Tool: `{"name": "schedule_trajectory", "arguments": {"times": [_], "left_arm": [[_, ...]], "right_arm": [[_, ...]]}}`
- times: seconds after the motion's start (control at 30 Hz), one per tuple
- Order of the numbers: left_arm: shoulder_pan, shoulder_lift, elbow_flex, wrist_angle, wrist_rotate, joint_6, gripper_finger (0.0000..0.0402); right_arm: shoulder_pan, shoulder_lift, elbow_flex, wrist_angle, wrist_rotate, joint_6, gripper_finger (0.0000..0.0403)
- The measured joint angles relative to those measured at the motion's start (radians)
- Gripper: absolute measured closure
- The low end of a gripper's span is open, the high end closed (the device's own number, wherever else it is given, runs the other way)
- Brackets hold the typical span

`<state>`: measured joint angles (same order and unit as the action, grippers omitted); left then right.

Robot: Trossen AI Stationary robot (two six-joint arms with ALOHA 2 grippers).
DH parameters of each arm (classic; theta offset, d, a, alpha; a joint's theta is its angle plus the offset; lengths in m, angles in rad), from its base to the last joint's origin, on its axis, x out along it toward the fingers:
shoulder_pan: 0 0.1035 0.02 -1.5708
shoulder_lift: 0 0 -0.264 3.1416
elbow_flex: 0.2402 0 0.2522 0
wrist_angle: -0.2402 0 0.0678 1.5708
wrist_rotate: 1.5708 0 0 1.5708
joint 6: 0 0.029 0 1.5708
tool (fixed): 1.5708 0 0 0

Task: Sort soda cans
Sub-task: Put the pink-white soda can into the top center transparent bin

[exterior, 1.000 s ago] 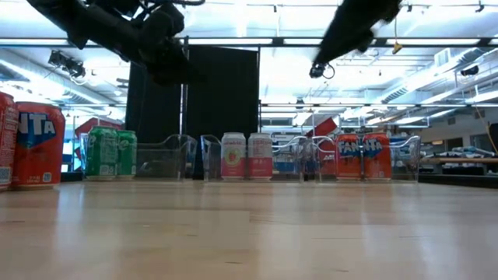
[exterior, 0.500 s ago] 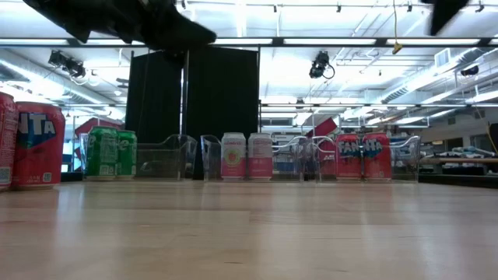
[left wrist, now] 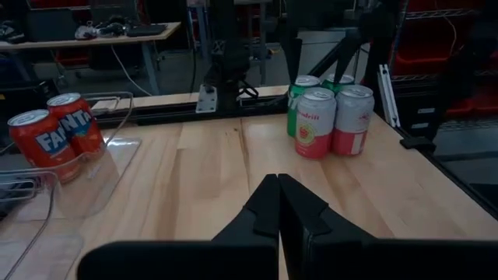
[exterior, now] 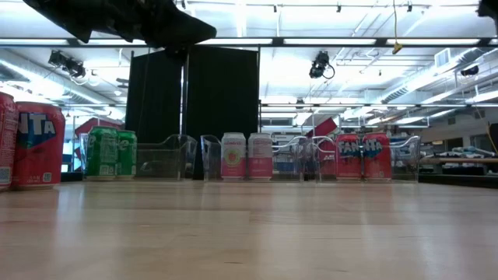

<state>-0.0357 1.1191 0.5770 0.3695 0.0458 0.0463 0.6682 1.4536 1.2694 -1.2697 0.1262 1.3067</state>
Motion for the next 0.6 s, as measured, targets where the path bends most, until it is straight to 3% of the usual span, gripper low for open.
{"name": "schedule_trajectory", "arguments": {"times": [0.6], "left_arm": [[0.0, 0.0, 0.0, -0.054, 0.0, -0.007, 0.0401]], "right_arm": [[0.0, 0.0, -0.156, 0.125, -0.103, 0.001, 0.0054]]}}
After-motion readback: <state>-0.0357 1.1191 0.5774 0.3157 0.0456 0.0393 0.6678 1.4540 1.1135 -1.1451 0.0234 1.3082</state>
